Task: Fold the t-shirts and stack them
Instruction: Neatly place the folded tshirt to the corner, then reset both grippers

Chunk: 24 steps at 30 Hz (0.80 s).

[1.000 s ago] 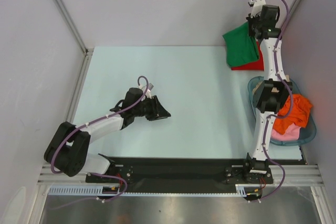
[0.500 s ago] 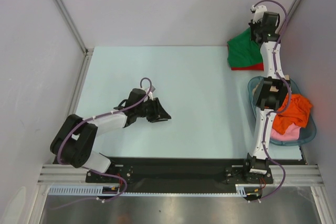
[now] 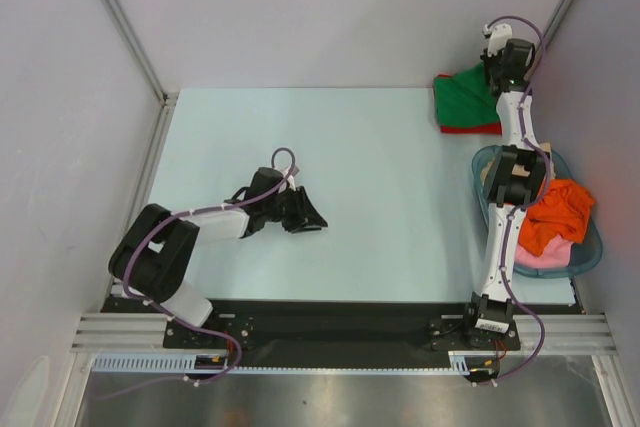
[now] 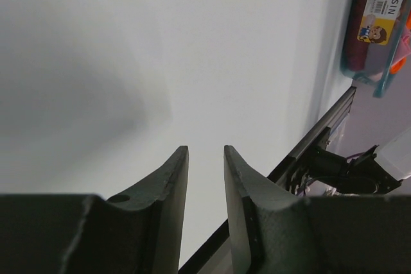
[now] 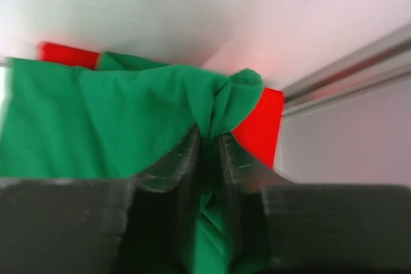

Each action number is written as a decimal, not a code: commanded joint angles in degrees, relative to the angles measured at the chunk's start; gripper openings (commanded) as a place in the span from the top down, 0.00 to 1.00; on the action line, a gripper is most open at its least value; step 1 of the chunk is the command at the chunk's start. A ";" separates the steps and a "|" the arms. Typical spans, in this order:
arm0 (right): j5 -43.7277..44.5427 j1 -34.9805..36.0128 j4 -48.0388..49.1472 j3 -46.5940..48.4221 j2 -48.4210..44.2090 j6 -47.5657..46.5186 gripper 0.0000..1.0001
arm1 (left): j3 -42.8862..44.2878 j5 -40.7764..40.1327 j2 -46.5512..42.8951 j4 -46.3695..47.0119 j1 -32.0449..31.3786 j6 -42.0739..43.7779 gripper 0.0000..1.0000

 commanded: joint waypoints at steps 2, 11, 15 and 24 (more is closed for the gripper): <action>5.84 -0.29 10.69 0.50 1.61 -4.91 0.54 | 1.20 1.27 0.31 2.10 0.67 -0.43 0.66; 9.36 1.55 8.77 0.08 -4.96 1.92 0.00 | -1.87 -0.23 -8.29 1.92 0.59 -2.01 0.67; 8.76 4.98 3.06 -5.64 -15.40 9.75 0.00 | -4.42 -1.37 -15.76 1.31 0.15 -2.19 0.66; 6.92 19.39 1.45 -45.03 -40.99 36.18 0.00 | -17.15 -2.34 -33.32 3.67 -0.82 -7.01 0.54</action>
